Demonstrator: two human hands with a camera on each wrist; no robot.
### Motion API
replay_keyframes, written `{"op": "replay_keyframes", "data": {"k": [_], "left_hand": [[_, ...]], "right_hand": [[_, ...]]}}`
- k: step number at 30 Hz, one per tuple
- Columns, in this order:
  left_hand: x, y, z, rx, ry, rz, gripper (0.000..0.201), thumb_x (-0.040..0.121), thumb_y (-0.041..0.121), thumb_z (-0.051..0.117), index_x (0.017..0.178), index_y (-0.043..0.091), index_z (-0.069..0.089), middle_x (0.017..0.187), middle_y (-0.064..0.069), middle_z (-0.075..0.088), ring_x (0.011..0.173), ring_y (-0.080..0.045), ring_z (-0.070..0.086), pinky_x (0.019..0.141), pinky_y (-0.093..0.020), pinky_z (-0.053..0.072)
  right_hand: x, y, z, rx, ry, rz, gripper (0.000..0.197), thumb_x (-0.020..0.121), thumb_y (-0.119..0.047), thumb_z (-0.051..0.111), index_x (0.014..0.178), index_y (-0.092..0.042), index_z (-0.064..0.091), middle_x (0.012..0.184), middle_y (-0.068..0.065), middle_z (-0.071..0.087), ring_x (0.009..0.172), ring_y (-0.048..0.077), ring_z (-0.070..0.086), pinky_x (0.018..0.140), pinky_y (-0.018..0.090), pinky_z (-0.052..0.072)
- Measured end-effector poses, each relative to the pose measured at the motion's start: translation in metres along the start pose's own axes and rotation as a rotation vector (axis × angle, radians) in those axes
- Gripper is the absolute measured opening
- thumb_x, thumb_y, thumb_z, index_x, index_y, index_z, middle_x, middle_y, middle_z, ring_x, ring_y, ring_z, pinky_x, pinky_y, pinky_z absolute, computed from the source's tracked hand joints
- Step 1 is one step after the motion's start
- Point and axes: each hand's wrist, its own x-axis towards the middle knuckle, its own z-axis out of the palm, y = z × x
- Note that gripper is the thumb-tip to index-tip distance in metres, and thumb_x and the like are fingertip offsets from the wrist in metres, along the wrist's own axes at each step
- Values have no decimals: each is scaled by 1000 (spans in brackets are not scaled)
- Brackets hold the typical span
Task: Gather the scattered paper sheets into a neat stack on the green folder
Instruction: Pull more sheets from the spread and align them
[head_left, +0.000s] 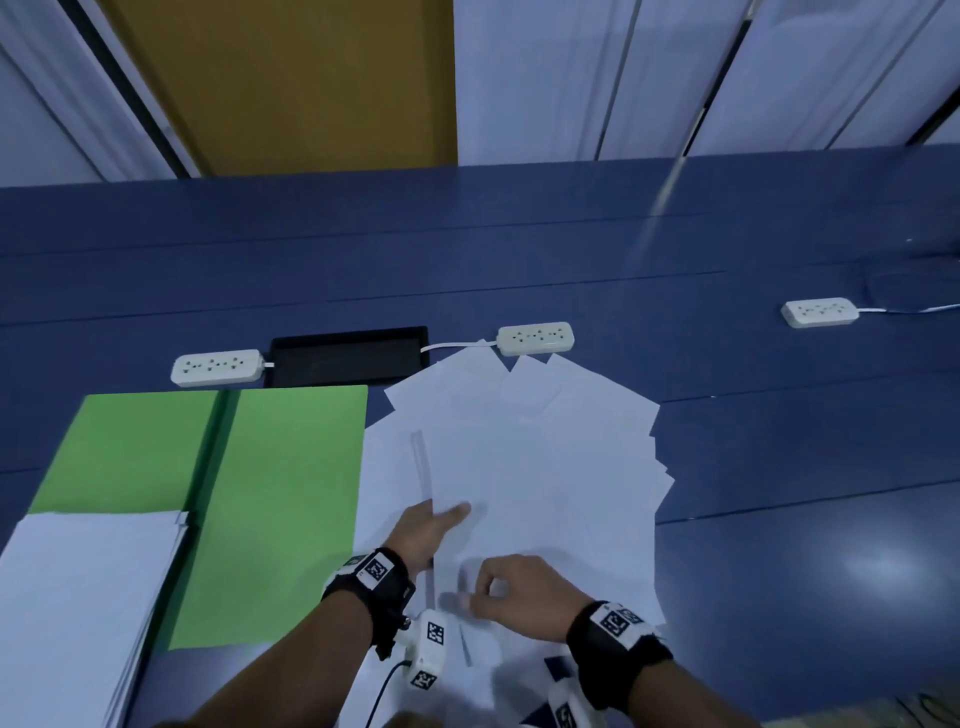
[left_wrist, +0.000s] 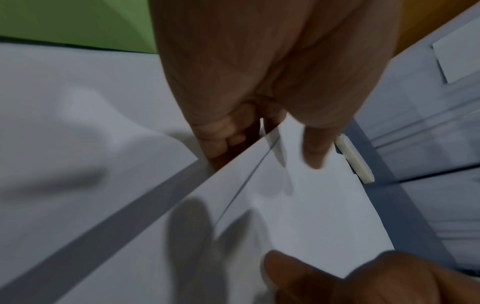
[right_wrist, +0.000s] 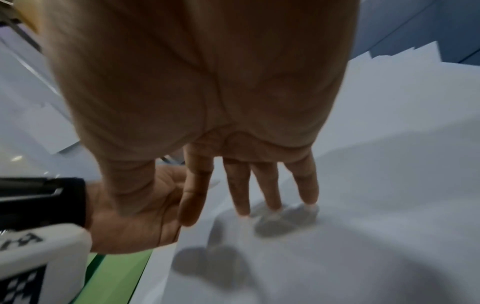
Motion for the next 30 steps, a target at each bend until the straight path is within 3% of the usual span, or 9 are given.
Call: {"op": "replay_keyframes", "data": {"k": [3,6,9,12,14,17,22,27,30], "left_hand": [[3,0,5,176,97,173,13,95,21,72,108,20,75,107,2,79,105,-24,74,97,-46,58],[-7,22,15,258,164,353,14,94,19,70,107,23,75,101,12,77,94,-6,72,86,-27,58],[-28,58,26,399,154,519,7,93,23,69,94,15,68,74,12,61,59,-3,51,61,-13,43],[-54,94,32,476,5,622,18,90,32,69,96,15,67,75,-6,61,64,-19,54,71,-29,54],[-76,114,33,426,-146,632,21,89,31,69,108,22,72,100,-9,75,91,-31,71,90,-47,60],[-103,135,35,245,-298,633,31,95,3,66,124,16,69,119,-3,76,110,-26,73,96,-42,58],[-97,131,32,-46,-248,572,81,86,1,80,151,28,39,144,1,62,132,-25,61,110,-47,47],[-89,108,17,-342,-349,276,54,86,7,74,138,9,61,136,-20,66,121,-40,66,100,-52,55],[-90,103,11,-324,-329,317,51,87,3,73,136,10,63,133,-16,69,124,-36,66,104,-49,51]], "right_hand": [[-3,10,-9,67,-6,45,56,80,-83,61,86,-27,66,90,-18,64,84,-3,57,78,23,41],[-10,27,-20,214,113,83,48,89,-73,62,79,-27,60,77,-16,57,72,4,53,73,25,39],[-23,46,-34,413,244,135,37,95,-59,66,91,-22,71,98,-15,70,91,3,64,85,25,48],[-35,64,-50,642,350,180,44,91,-58,72,116,-22,71,126,-4,70,116,14,66,105,37,53],[-41,67,-63,803,444,135,62,83,-62,80,130,-25,63,136,-3,64,124,16,64,111,44,51],[-47,58,-84,974,546,-9,89,86,-54,83,156,-21,39,157,-4,47,137,15,55,117,47,45],[-60,24,-109,1140,429,-243,44,97,-15,67,140,-7,62,139,13,69,131,31,65,110,46,47],[-59,13,-113,787,441,-208,28,101,-17,68,128,-13,73,128,6,75,122,27,70,113,52,49],[-65,6,-116,718,456,-192,24,101,-23,70,124,-17,75,124,1,77,119,23,72,113,53,48]]}}
